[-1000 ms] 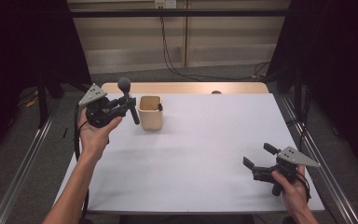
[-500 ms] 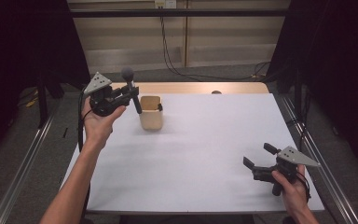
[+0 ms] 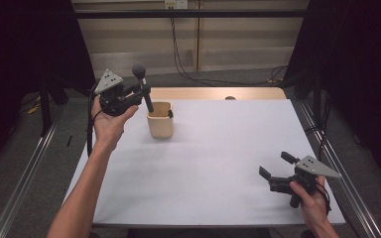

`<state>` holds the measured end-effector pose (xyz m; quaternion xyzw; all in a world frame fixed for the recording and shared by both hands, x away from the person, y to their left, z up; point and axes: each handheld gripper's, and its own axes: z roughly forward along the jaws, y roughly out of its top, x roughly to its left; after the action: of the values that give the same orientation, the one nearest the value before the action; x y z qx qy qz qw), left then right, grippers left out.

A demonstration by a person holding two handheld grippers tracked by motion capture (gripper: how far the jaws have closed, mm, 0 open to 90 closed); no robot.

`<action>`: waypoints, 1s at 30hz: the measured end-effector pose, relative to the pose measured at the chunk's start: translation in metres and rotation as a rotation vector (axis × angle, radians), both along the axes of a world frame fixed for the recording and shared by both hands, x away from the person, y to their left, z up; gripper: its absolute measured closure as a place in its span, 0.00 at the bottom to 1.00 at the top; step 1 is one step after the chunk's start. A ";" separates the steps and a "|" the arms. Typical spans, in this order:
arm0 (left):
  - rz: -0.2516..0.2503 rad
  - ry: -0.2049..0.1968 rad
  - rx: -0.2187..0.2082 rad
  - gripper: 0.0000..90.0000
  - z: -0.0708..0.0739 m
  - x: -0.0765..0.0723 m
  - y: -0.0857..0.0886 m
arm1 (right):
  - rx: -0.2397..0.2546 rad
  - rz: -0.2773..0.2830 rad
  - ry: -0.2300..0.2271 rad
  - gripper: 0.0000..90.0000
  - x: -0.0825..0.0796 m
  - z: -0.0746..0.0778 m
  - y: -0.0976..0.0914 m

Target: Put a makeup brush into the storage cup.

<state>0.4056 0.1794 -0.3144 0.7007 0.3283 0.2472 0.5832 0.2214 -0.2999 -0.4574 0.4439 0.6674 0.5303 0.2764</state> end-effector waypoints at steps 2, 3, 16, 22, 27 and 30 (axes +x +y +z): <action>0.009 -0.001 0.011 0.79 -0.001 0.004 -0.002 | -0.004 0.002 0.001 0.01 0.000 0.000 0.000; 0.011 0.005 0.013 0.79 -0.002 0.006 -0.003 | -0.004 0.002 -0.001 0.01 0.000 0.000 0.000; 0.024 0.033 0.019 0.79 -0.020 0.030 -0.014 | -0.005 0.005 -0.001 0.01 -0.001 0.000 0.001; 0.022 0.042 0.028 0.79 -0.025 0.033 -0.016 | -0.008 0.007 0.000 0.01 0.000 -0.001 0.001; 0.027 0.047 0.039 0.79 -0.027 0.035 -0.014 | -0.009 0.008 0.003 0.01 0.000 -0.001 0.001; 0.025 0.049 0.041 0.79 -0.029 0.035 -0.015 | -0.007 0.007 0.006 0.01 0.000 -0.001 0.002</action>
<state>0.4404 0.1643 -0.3431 0.7142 0.3461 0.2438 0.5574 0.2214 -0.2981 -0.4586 0.4422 0.6715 0.5275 0.2742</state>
